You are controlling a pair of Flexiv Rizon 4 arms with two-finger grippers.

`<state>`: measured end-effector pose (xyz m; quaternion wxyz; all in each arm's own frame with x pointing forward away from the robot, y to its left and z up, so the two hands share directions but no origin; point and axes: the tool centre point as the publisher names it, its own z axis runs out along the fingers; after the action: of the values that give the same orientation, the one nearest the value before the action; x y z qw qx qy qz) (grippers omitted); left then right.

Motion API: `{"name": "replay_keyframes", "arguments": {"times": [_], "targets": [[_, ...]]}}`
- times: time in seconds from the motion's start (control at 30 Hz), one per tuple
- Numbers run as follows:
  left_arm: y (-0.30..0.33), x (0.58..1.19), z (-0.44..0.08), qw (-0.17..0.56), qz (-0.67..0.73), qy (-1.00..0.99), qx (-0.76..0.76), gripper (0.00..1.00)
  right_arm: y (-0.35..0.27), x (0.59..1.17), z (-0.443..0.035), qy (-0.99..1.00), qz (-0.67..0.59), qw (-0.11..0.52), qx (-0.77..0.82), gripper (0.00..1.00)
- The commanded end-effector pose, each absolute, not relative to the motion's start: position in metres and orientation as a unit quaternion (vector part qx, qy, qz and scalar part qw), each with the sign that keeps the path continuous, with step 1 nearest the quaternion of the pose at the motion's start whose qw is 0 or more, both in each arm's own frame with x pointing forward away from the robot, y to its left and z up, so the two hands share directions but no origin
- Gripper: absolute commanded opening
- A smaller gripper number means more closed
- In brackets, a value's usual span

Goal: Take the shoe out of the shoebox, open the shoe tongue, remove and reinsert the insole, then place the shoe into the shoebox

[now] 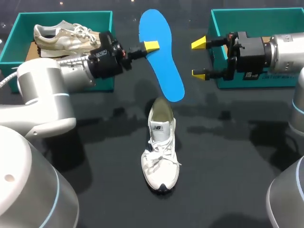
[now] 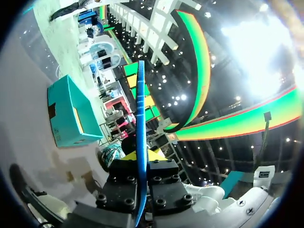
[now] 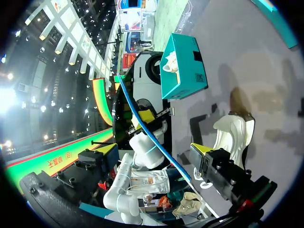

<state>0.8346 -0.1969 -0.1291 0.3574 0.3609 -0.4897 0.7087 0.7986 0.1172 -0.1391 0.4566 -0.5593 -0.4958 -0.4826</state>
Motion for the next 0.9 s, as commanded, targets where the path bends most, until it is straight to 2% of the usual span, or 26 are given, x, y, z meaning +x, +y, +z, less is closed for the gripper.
{"name": "replay_keyframes", "arguments": {"times": [0.03, 0.23, 0.63, 0.77, 0.83, 0.9], "targets": [[-0.191, 0.831, -0.122, 0.238, 0.746, -0.548, 0.293, 0.0, 0.119, 0.799, -0.139, -0.496, -0.482, 0.456, -0.56, 1.0], [-0.174, 0.83, -0.118, 0.085, 0.76, -0.635, 0.107, 0.0, 0.119, 0.799, -0.139, -0.496, -0.482, 0.456, -0.56, 1.0], [-0.174, 0.83, -0.118, 0.085, 0.76, -0.635, 0.107, 0.0, 0.119, 0.799, -0.139, -0.496, -0.482, 0.456, -0.56, 1.0], [-0.176, 0.822, -0.109, -0.054, 0.756, -0.65, -0.065, 0.0, 0.119, 0.799, -0.139, -0.496, -0.482, 0.456, -0.56, 1.0], [-0.178, 0.822, -0.112, -0.17, 0.728, -0.642, -0.172, 0.0, 0.119, 0.799, -0.139, -0.496, -0.482, 0.456, -0.56, 1.0], [-0.181, 0.822, -0.121, -0.253, 0.688, -0.63, -0.254, 0.0, 0.119, 0.799, -0.139, -0.496, -0.482, 0.456, -0.56, 1.0]]}}
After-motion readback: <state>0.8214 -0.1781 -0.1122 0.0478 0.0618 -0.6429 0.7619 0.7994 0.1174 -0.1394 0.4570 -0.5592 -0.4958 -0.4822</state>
